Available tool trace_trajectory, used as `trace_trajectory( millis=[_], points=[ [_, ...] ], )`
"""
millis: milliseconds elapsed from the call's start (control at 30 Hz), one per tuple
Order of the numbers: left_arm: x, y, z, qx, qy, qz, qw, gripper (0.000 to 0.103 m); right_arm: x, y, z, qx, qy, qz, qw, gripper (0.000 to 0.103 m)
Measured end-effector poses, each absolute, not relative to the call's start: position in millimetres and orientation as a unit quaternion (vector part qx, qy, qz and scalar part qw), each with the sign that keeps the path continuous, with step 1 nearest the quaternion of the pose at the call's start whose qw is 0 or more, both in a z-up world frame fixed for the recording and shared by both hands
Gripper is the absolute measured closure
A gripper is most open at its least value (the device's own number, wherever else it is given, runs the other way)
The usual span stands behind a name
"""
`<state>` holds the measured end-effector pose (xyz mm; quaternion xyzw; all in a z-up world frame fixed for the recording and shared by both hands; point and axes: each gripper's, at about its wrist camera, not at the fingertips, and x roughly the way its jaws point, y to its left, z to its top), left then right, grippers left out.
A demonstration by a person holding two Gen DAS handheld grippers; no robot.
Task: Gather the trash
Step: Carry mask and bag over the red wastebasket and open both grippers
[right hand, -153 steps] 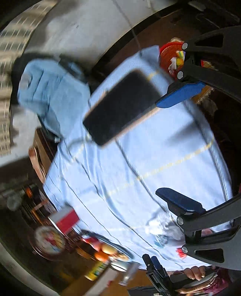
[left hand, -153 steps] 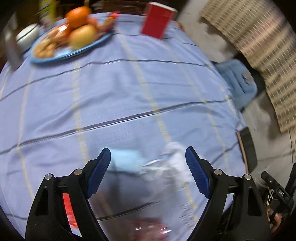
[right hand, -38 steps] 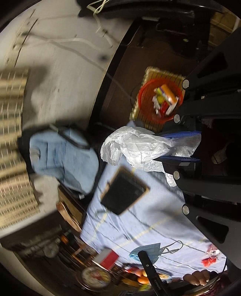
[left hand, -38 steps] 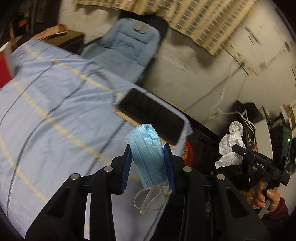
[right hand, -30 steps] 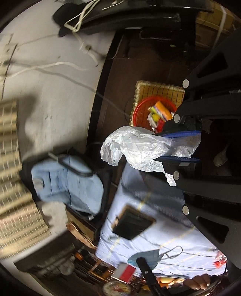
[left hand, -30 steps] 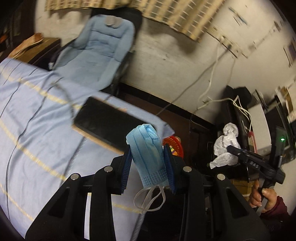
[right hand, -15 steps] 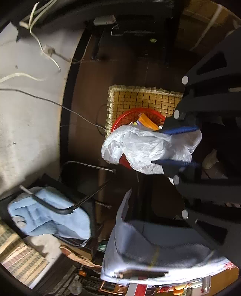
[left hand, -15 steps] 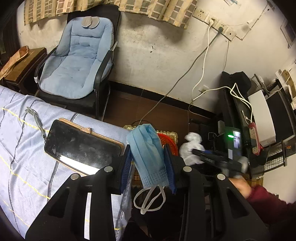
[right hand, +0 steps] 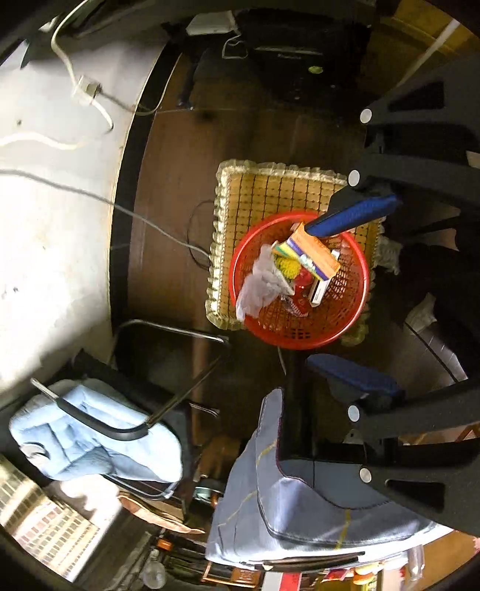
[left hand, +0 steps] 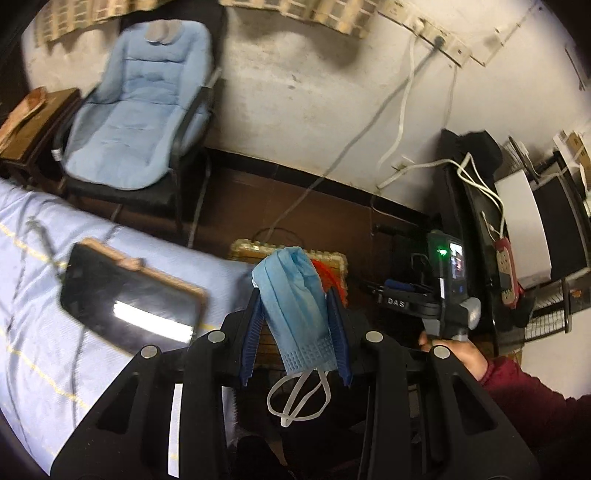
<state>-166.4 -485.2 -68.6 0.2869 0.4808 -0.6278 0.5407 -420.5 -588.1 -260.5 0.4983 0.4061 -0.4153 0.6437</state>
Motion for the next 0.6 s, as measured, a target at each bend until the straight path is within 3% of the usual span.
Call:
trace_trajectory(
  millis=[267, 600],
  points=[
    [-217, -526, -107, 0.325, 0.474, -0.664, 0.478, 0.067, -485, -543, -234, 0.514, 0.365, -0.472, 0.616, 0.037],
    [-260, -574, -203, 0.377, 0.491, -0.649, 0.443, 0.063, -527, -474, -245, 0.544, 0.354, -0.507, 0.567, 0.036]
  ],
)
